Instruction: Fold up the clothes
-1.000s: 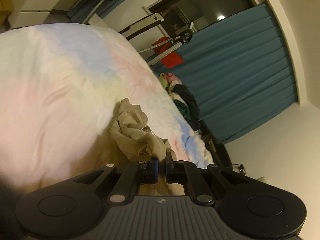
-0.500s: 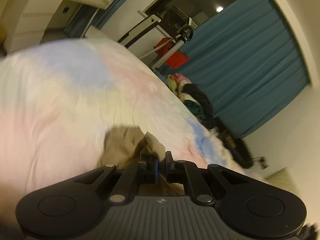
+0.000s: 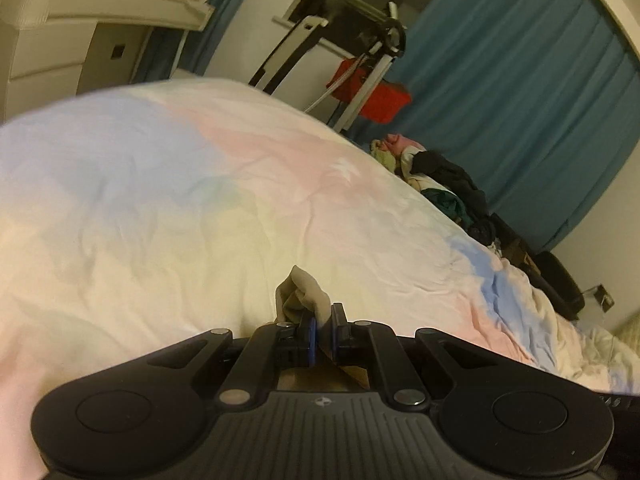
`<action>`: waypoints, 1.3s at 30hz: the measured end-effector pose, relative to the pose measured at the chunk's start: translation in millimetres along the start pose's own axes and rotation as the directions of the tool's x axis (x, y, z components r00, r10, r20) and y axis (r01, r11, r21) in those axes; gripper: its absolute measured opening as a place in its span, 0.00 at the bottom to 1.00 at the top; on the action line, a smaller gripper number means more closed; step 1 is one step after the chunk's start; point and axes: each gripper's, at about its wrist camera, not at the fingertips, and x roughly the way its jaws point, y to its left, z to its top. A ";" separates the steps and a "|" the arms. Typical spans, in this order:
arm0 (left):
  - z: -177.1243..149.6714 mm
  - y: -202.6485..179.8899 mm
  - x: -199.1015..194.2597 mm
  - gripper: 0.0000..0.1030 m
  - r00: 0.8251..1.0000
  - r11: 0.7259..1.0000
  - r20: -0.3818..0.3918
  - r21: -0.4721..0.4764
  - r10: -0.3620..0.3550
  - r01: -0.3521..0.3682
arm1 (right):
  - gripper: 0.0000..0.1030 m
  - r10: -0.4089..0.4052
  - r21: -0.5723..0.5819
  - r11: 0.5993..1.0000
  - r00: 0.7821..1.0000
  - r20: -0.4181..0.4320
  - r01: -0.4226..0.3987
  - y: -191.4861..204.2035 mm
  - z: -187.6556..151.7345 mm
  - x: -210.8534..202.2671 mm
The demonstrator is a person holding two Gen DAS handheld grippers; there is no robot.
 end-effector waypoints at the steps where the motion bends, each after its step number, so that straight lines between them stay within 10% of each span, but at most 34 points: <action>1: 0.7 1.1 5.6 0.07 1.000 1.000 -0.005 0.003 0.002 -0.002 | 0.11 -0.007 0.006 1.000 1.000 -0.008 0.007 -1.4 0.5 5.3; 9: 3.1 8.0 33.2 0.16 0.995 0.997 -0.095 0.068 0.026 -0.020 | 0.18 -0.024 0.006 1.000 0.999 -0.030 0.024 -11.1 -5.2 26.9; 11: 4.2 5.2 31.7 0.52 0.994 0.996 -0.113 0.086 0.004 0.006 | 0.42 -0.004 -0.021 1.000 1.000 -0.030 0.003 -9.0 -9.6 24.2; 13: 3.1 -2.9 23.1 0.65 0.994 0.993 -0.111 0.116 -0.013 0.026 | 0.74 0.040 -0.066 0.997 0.999 -0.024 -0.042 -0.9 -16.2 15.6; 15: -1.6 -11.8 7.7 0.75 0.996 0.987 -0.083 0.159 -0.009 0.022 | 0.76 0.059 -0.108 0.992 0.998 -0.021 -0.061 6.9 -23.8 2.6; 20: -21.6 -27.0 -25.3 0.81 0.998 0.968 -0.070 0.251 0.006 0.012 | 0.75 0.015 -0.209 0.978 1.000 -0.013 -0.017 23.3 -43.8 -34.3; 28: -44.4 -31.8 -2.2 0.82 0.991 0.930 -0.072 0.360 0.115 -0.082 | 0.23 -0.036 -0.364 0.931 0.999 -0.039 0.020 35.3 -43.8 -13.0; 39: -44.4 -16.1 32.7 0.81 0.981 0.930 -0.112 0.352 0.157 -0.108 | 0.20 -0.139 -0.428 0.897 0.990 -0.039 0.109 25.1 -37.6 42.7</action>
